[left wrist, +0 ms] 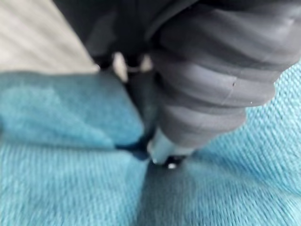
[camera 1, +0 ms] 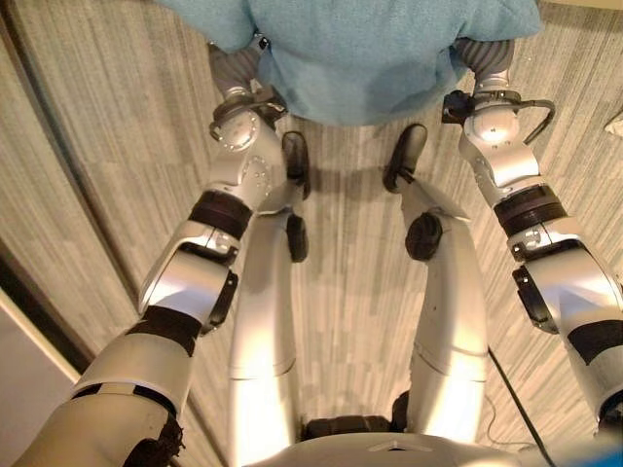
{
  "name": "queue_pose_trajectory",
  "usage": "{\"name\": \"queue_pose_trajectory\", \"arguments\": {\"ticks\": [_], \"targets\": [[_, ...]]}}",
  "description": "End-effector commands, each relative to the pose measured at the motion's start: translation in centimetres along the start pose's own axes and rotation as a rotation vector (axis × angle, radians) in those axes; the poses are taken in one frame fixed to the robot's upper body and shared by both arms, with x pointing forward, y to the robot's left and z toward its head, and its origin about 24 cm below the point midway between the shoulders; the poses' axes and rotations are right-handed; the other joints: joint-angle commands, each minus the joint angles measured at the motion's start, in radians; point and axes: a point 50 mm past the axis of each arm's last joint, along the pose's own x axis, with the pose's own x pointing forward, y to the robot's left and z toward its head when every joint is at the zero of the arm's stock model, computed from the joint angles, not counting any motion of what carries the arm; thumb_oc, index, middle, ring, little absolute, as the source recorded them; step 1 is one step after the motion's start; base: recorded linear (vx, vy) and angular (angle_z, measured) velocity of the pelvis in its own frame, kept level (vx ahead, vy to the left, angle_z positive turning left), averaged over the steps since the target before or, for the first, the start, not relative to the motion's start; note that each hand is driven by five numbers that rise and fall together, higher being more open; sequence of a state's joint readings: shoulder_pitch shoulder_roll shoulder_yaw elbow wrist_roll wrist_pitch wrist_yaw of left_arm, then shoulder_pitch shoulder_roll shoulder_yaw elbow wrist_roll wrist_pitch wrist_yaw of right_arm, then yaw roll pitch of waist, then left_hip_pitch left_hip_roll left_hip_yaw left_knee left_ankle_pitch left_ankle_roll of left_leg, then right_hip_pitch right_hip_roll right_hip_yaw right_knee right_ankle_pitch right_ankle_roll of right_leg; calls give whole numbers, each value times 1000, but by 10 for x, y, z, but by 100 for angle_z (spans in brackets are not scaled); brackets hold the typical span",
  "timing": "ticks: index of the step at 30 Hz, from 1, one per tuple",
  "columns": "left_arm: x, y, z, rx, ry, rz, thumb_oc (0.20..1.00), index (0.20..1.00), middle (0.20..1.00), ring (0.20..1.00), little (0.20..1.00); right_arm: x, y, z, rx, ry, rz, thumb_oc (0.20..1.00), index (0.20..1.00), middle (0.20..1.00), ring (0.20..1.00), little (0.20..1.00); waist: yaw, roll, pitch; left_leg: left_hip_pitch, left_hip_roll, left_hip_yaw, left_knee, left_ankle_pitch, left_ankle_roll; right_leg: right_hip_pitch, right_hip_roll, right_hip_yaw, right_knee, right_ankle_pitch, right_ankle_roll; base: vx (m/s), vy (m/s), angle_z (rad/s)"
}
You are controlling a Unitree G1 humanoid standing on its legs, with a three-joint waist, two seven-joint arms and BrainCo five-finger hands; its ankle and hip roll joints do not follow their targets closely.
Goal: Pick up all the scattered cushions and arrange them neatly on the sofa.
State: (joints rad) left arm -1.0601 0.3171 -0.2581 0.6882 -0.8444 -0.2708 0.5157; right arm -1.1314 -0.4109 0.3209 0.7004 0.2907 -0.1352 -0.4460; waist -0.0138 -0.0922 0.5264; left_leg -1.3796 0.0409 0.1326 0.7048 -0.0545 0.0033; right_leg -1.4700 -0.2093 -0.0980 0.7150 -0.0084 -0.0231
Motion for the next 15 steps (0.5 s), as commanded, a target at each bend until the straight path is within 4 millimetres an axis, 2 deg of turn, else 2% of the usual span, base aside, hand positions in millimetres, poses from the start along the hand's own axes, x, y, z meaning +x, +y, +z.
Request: {"name": "queue_pose_trajectory", "arguments": {"ticks": [1,4,5,8,12,14,15], "targets": [[-34,-55,6,-108,-115,-306,200,200,200,200,200,-26,56,47,181,-250,220,200,200,200,200,200,-18,49,-171,2,-43,-124,-21,-28,-33,29,12,1,54,-73,142,-63,3,6],[-44,-41,-14,-79,-63,-308,200,200,200,200,200,-36,47,27,195,-204,219,200,200,200,200,200,-13,57,-178,132,-37,-129,-120,-4,-42,161,18,-12,-29,-61,143,-41,11,8],[-51,-31,-25,-70,-30,-314,200,200,200,200,200,-44,45,14,192,-177,235,200,200,200,200,200,-9,58,-178,210,-40,-134,-177,11,-48,245,21,-23,-79,-55,142,-47,6,6],[-65,-13,-44,-45,31,-319,200,200,200,200,200,-64,41,-13,191,-98,250,200,200,200,200,200,-1,57,-194,337,-41,-141,-257,27,-54,376,23,-35,-160,-49,141,-40,2,-1],[-92,13,-74,-56,142,-292,200,200,200,200,200,-102,37,-56,193,59,276,200,200,200,200,200,2,49,-220,550,-45,-149,-361,48,-62,585,22,-56,-282,-36,139,19,17,-1],[-104,30,-89,-42,207,-258,200,200,200,200,200,-120,37,-72,191,122,293,200,200,200,200,200,1,46,-230,655,-43,-149,-403,53,-65,694,29,-70,-335,-31,138,30,43,-10],[-115,39,-97,-33,245,-244,200,200,200,200,200,-133,37,-81,204,169,293,200,200,200,200,200,2,45,-232,714,-45,-145,-436,85,-60,761,28,-83,-385,6,132,26,34,-18]]}}
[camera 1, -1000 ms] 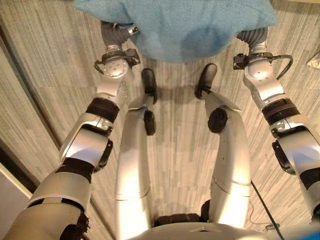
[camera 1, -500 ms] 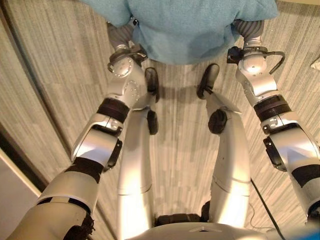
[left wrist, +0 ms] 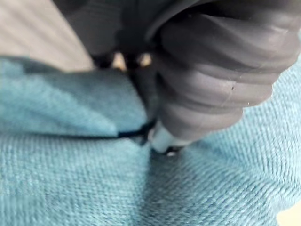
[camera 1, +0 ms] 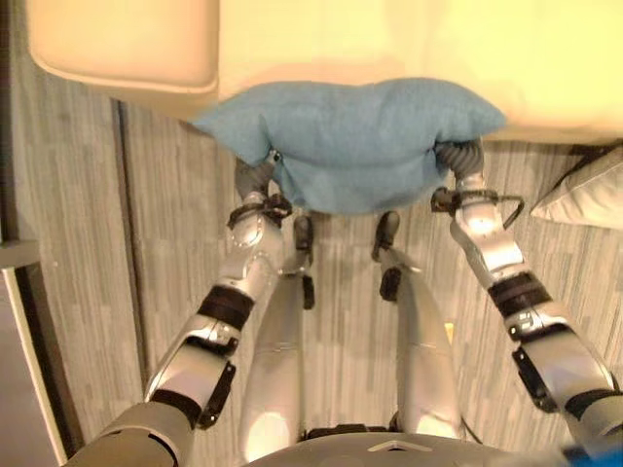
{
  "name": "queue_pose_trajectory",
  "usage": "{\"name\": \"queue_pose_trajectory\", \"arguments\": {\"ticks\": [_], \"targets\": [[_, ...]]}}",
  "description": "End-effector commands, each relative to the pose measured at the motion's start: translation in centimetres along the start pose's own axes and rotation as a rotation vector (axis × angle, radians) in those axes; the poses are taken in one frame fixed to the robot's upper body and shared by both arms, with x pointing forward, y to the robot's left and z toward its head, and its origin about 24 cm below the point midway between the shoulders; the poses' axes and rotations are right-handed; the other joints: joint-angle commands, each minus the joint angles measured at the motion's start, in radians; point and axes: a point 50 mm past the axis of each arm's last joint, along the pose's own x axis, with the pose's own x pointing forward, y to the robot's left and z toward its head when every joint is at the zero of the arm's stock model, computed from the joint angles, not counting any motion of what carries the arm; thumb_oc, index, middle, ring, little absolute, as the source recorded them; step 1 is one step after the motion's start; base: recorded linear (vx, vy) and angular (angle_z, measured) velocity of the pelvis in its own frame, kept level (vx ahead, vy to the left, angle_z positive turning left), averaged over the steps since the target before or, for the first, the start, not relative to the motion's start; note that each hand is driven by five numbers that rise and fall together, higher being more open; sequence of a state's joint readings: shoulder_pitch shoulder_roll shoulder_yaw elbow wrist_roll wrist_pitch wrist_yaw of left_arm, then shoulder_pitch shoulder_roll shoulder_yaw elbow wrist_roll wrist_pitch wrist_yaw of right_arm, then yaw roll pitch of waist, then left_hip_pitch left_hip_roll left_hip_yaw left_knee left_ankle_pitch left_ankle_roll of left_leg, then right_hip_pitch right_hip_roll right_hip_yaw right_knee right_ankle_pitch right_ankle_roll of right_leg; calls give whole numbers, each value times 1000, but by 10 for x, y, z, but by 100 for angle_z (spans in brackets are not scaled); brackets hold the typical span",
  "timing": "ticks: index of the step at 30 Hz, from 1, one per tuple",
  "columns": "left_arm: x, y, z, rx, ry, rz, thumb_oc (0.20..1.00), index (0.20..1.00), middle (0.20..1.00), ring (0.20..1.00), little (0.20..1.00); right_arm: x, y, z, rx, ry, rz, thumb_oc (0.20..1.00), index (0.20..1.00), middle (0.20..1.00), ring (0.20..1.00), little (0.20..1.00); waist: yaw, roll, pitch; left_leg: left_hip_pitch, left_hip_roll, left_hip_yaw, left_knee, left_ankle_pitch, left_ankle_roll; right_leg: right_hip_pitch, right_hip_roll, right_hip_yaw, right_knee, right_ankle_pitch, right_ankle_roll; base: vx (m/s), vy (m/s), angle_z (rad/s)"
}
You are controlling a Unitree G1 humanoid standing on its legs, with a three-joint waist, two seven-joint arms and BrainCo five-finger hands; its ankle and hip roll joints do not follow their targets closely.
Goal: Pick up all the scattered cushions and arrange them neatly on the sofa.
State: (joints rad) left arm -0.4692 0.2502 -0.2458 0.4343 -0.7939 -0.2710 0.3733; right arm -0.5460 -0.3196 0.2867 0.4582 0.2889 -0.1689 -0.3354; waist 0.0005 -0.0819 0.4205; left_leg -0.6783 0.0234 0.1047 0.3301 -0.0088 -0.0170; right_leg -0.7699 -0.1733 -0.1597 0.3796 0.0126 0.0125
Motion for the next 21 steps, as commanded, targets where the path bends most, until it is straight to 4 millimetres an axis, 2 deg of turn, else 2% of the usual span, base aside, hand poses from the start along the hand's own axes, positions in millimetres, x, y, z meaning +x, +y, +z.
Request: {"name": "queue_pose_trajectory", "arguments": {"ticks": [1,5,6,10,13,14,15,16,19,21], "targets": [[-20,-51,-9,-35,-29,-272,200,200,200,200,200,-14,37,19,72,-145,170,200,200,200,200,200,-13,33,-132,76,-26,-117,-85,40,-42,131,-6,-30,-82,-9,100,70,37,-15],[-41,-23,-33,22,60,-235,200,200,200,200,200,-41,26,-15,33,-29,154,200,200,200,200,200,-18,31,-159,294,-18,-98,-155,29,-43,364,10,-46,-193,5,112,192,21,-14],[-51,-9,-43,21,102,-207,200,200,200,200,200,-53,19,-28,13,20,143,200,200,200,200,200,-18,35,-175,390,-17,-88,-195,25,-45,455,17,-50,-234,14,122,232,55,-17],[-69,12,-55,16,171,-162,200,200,200,200,200,-74,6,-49,-6,112,121,200,200,200,200,200,-19,48,-231,523,-20,-62,-270,28,-46,568,32,-64,-291,34,148,189,21,-19],[-74,29,-56,28,184,-109,200,200,200,200,200,-82,8,-56,-5,144,123,200,200,200,200,200,2,55,-258,625,-1,-15,-330,33,-57,639,47,-111,-333,43,169,126,2,-30],[-74,29,-56,28,184,-109,200,200,200,200,200,-82,8,-56,-5,144,123,200,200,200,200,200,2,55,-257,626,-1,-15,-331,33,-57,640,47,-110,-333,43,169,125,-44,-70],[-77,38,-55,58,184,-85,200,200,200,200,200,-87,10,-62,7,174,127,200,200,200,200,200,16,56,-278,676,14,20,-356,33,-65,681,47,-170,-348,41,175,121,-67,-64],[-78,40,-56,68,190,-80,200,200,200,200,200,-89,9,-64,8,180,124,200,200,200,200,200,19,57,-284,695,18,28,-364,35,-69,698,51,-188,-353,39,175,160,-110,-62],[-77,41,-56,74,195,-81,200,200,200,200,200,-93,2,-63,21,179,97,200,200,200,200,200,9,56,-293,694,27,10,-330,48,-85,745,77,-142,-392,25,154,72,-126,-52],[-74,38,-56,58,196,-82,200,200,200,200,200,-91,-2,-61,21,170,76,200,200,200,200,200,1,50,-289,677,52,25,-278,59,-106,770,81,-161,-420,24,141,-9,-137,11]]}}
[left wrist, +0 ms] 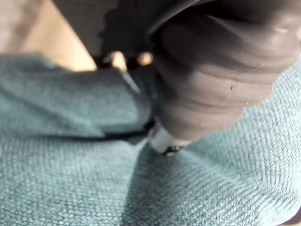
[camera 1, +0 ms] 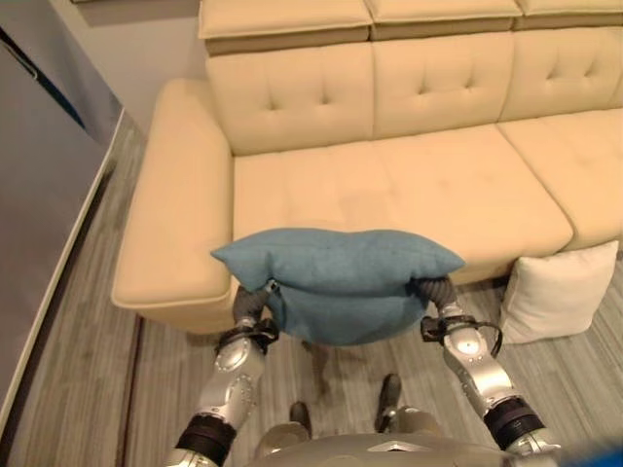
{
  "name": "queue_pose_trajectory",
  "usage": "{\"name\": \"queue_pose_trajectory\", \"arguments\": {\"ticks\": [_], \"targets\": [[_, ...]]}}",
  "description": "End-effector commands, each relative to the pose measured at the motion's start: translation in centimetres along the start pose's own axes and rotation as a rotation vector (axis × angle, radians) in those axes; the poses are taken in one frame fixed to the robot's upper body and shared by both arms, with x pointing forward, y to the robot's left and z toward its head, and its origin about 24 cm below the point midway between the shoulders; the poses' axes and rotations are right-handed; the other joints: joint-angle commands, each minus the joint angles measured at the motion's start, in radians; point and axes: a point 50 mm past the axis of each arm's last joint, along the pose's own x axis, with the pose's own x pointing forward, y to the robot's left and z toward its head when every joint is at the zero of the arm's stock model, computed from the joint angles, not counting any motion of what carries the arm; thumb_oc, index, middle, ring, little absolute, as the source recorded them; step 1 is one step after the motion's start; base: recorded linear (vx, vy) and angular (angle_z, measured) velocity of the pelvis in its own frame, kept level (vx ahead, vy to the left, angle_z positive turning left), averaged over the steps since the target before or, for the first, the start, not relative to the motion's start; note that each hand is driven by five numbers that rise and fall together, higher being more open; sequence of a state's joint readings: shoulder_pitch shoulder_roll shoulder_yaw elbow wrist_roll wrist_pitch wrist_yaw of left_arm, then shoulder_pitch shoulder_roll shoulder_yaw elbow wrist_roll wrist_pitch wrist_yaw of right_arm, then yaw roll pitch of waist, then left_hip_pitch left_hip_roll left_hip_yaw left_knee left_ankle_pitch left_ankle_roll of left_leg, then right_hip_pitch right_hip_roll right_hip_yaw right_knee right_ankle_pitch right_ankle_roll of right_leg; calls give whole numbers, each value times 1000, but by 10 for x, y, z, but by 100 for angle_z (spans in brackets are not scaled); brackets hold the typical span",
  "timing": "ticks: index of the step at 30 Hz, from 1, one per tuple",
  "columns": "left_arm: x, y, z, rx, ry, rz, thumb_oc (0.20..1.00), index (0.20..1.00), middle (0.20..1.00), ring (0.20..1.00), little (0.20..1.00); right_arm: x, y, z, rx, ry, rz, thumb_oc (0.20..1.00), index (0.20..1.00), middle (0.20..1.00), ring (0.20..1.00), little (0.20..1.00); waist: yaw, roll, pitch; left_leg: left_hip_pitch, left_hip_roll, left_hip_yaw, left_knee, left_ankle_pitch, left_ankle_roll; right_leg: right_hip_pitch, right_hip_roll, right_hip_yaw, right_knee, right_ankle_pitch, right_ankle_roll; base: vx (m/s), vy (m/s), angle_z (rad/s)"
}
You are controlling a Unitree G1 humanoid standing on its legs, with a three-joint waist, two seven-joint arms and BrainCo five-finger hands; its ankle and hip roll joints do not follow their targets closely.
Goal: Pick up all the scattered cushions and arrange them neatly on the sofa.
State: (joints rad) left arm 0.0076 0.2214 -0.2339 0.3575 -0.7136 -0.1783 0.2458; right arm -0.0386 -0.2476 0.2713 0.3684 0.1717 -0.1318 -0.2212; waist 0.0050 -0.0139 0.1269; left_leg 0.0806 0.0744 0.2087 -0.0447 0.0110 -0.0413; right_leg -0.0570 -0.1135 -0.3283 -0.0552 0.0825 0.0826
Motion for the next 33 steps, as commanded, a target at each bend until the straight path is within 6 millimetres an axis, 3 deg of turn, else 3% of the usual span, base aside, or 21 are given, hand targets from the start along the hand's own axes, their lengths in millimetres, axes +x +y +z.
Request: {"name": "queue_pose_trajectory", "arguments": {"ticks": [1,2,4,5,6,9,13,16,19,21,23,26,27,28,31,33], "targets": [[11,-48,39,-25,-181,-203,200,200,200,200,200,15,-1,58,55,-259,0,200,200,200,200,200,-4,-18,5,-84,2,-81,101,37,-83,58,22,7,13,-46,71,22,-184,13],[11,-48,38,-31,-177,-200,200,200,200,200,200,14,-3,56,51,-255,-1,200,200,200,200,200,-3,-24,6,-102,22,-87,195,48,-92,81,32,-3,-1,-55,51,42,-149,11],[10,-48,35,-46,-167,-192,200,200,200,200,200,13,-3,55,49,-248,1,200,200,200,200,200,8,-31,14,-123,2,-125,254,50,-90,100,33,3,-14,-55,45,60,-132,4],[10,-48,34,-56,-161,-189,200,200,200,200,200,14,-3,55,46,-247,4,200,200,200,200,200,22,-42,17,-162,-42,-154,236,17,-70,109,31,19,-24,-58,47,134,-45,-19],[8,-48,31,-58,-150,-191,200,200,200,200,200,15,-6,55,45,-244,-5,200,200,200,200,200,26,-44,8,-181,-58,-138,163,11,-51,121,36,29,-29,-58,52,173,-8,-27],[7,-51,28,-55,-139,-193,200,200,200,200,200,16,-8,58,36,-254,-18,200,200,200,200,200,41,-43,11,-253,-65,-97,113,87,-56,155,53,39,-27,-80,50,165,38,-5],[6,-47,29,-56,-146,-184,200,200,200,200,200,17,-5,59,25,-255,-9,200,200,200,200,200,66,-48,-3,-208,-80,-132,110,50,-35,175,49,55,8,-115,55,214,97,-43],[3,-44,30,-55,-143,-183,200,200,200,200,200,16,-3,56,37,-245,-13,200,200,200,200,200,83,-55,-8,-155,-93,-136,110,4,6,157,8,66,159,-128,75,228,172,-32],[4,-45,34,-35,-153,-198,200,200,200,200,200,17,-1,59,37,-254,-8,200,200,200,200,200,81,-54,19,-122,-102,-139,109,-18,41,58,-37,90,368,-25,131,138,163,-5],[5,-46,37,1,-166,-210,200,200,200,200,200,18,2,62,43,-265,0,200,200,200,200,200,75,-42,28,-107,-100,-153,110,-34,57,2,-35,126,455,-19,125,140,127,18],[5,-47,38,15,-172,-213,200,200,200,200,200,18,3,63,45,-269,1,200,200,200,200,200,75,-40,30,-95,-100,-162,109,-48,60,-27,-35,134,463,-31,114,172,68,22],[6,-48,40,18,-178,-223,200,200,200,200,200,21,2,68,25,-281,14,200,200,200,200,200,56,-43,38,-39,-113,-208,78,-72,54,-88,-8,143,259,-35,84,234,4,9],[6,-48,40,18,-178,-223,200,200,200,200,200,21,2,68,25,-281,14,200,200,200,200,200,56,-43,39,-38,-113,-209,78,-73,54,-86,-8,143,258,-35,84,196,-38,9],[6,-47,40,18,-177,-219,200,200,200,200,200,22,3,69,21,-282,18,200,200,200,200,200,50,-49,41,-24,-121,-221,76,-83,50,-100,1,143,166,-12,87,189,-27,19],[7,-44,42,28,-189,-205,200,200,200,200,200,23,4,73,14,-294,28,200,200,200,200,200,28,-61,38,17,-131,-265,91,-124,32,-126,20,180,53,52,114,357,-57,33],[6,-44,38,23,-173,-211,200,200,200,200,200,22,2,69,1,-284,28,200,200,200,200,200,26,-63,19,27,-128,-278,119,-131,20,-94,25,190,36,55,102,366,-69,69]]}}
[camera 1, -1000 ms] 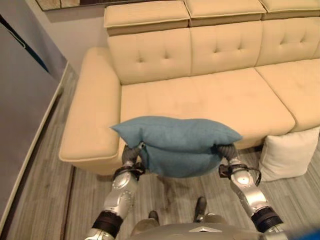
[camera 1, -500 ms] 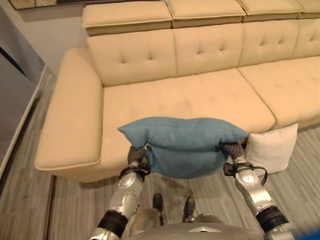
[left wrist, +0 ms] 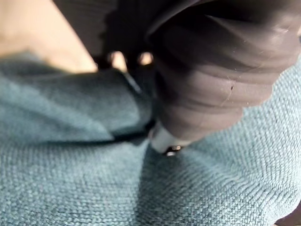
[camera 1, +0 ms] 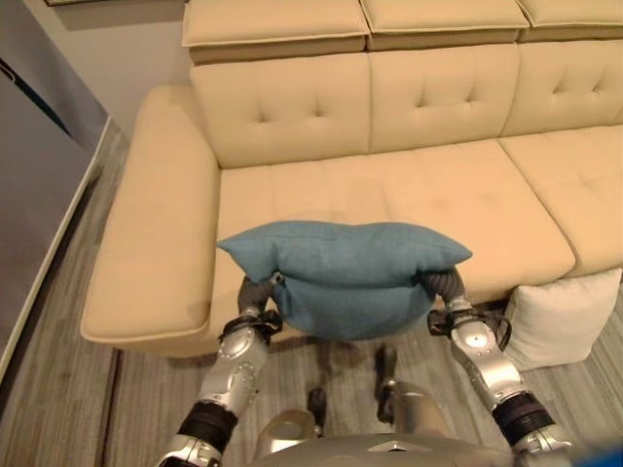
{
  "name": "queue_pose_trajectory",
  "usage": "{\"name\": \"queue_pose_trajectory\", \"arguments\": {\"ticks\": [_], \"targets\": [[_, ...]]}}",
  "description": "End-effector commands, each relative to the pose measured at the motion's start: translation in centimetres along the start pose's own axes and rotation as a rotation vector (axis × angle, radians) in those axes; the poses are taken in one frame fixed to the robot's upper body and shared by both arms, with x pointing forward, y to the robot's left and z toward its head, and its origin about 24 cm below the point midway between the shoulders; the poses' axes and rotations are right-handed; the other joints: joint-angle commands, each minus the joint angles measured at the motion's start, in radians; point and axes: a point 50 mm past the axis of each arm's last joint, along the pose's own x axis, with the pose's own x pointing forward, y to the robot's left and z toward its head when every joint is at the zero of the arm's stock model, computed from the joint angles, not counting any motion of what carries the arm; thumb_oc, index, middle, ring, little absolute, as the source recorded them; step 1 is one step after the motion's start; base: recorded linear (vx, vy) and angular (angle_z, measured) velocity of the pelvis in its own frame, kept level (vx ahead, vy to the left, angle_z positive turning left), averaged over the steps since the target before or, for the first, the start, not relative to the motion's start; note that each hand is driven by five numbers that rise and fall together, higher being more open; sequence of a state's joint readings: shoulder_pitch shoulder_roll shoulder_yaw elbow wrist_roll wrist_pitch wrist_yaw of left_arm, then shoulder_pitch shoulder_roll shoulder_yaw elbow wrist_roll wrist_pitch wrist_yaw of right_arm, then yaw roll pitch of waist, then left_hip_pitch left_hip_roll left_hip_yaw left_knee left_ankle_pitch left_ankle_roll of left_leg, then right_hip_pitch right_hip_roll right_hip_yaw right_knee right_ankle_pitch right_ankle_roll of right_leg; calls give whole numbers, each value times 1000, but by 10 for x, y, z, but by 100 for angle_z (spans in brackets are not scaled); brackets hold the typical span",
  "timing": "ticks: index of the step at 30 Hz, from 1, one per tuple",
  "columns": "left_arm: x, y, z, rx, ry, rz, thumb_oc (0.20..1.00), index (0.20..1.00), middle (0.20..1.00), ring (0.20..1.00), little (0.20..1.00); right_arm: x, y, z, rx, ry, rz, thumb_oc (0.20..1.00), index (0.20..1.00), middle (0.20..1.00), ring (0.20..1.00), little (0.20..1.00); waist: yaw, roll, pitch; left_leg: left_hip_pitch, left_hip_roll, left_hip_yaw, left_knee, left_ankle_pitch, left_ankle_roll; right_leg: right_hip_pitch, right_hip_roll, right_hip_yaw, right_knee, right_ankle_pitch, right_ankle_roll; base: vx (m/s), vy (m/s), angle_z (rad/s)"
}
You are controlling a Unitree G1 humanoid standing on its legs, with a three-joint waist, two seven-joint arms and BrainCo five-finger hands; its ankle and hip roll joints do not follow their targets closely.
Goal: Pick up all the scattered cushions and arrange them neatly on the sofa.
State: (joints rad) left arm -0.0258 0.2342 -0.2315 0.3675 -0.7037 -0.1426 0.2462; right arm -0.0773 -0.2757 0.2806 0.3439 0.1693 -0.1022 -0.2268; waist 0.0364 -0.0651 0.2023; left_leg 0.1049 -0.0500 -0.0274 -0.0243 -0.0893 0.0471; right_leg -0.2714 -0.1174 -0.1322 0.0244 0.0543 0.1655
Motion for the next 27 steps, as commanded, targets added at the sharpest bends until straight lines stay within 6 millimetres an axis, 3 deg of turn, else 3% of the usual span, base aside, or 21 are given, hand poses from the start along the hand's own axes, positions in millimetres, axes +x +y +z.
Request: {"name": "queue_pose_trajectory", "arguments": {"ticks": [1,3,5,6,10,12,13,15,18,23,27], "targets": [[-1,-42,32,-16,-178,-200,200,200,200,200,200,14,-1,52,27,-247,6,200,200,200,200,200,-13,-9,-64,-5,9,-43,143,-16,-91,135,38,-9,-39,76,6,299,-84,87],[-1,-46,30,-31,-167,-218,200,200,200,200,200,11,-7,48,40,-234,-20,200,200,200,200,200,-22,-20,-65,-60,59,10,260,29,-139,178,24,-74,-57,62,-11,201,-150,97],[0,-52,33,-18,-173,-245,200,200,200,200,200,11,-11,48,49,-234,-37,200,200,200,200,200,-16,-34,-49,-148,80,31,390,46,-143,220,27,-95,-72,42,-39,112,-172,102],[0,-52,32,-15,-171,-246,200,200,200,200,200,11,-11,48,53,-234,-40,200,200,200,200,200,-15,-36,-48,-163,90,45,394,40,-137,235,33,-112,-78,29,-45,112,-126,70],[1,-55,32,-3,-169,-254,200,200,200,200,200,11,-16,49,48,-239,-59,200,200,200,200,200,-26,-44,-53,-190,133,91,258,36,-128,268,28,-133,-98,4,-40,121,-18,24],[2,-60,36,10,-185,-261,200,200,200,200,200,11,-19,52,54,-253,-78,200,200,200,200,200,-31,-28,-58,-214,175,124,87,153,-153,297,38,-143,-109,-19,-34,220,57,28],[2,-61,38,7,-192,-262,200,200,200,200,200,11,-19,52,55,-255,-80,200,200,200,200,200,-27,-24,-58,-217,180,124,67,171,-158,304,39,-142,-107,-26,-33,152,61,9],[3,-62,42,14,-210,-260,200,200,200,200,200,11,-16,54,41,-262,-65,200,200,200,200,200,-27,-19,-65,-188,160,95,33,151,-152,310,35,-139,-105,-30,-27,125,83,-18],[4,-69,56,59,-273,-296,200,200,200,200,200,17,-14,67,28,-301,-61,200,200,200,200,200,-38,-4,-93,-125,140,119,-49,153,-146,314,24,-120,-112,-23,-17,143,160,-21],[8,-75,73,65,-330,-289,200,200,200,200,200,24,-5,85,18,-362,-35,200,200,200,200,200,-27,-3,-99,-88,129,146,-63,133,-133,319,11,-93,-112,-23,-3,80,99,-15],[12,-90,97,49,-419,-287,200,200,200,200,200,33,6,117,24,-464,-9,200,200,200,200,200,-18,-3,-81,-85,123,163,-63,121,-125,309,2,-80,-112,-17,7,8,51,-10]]}}
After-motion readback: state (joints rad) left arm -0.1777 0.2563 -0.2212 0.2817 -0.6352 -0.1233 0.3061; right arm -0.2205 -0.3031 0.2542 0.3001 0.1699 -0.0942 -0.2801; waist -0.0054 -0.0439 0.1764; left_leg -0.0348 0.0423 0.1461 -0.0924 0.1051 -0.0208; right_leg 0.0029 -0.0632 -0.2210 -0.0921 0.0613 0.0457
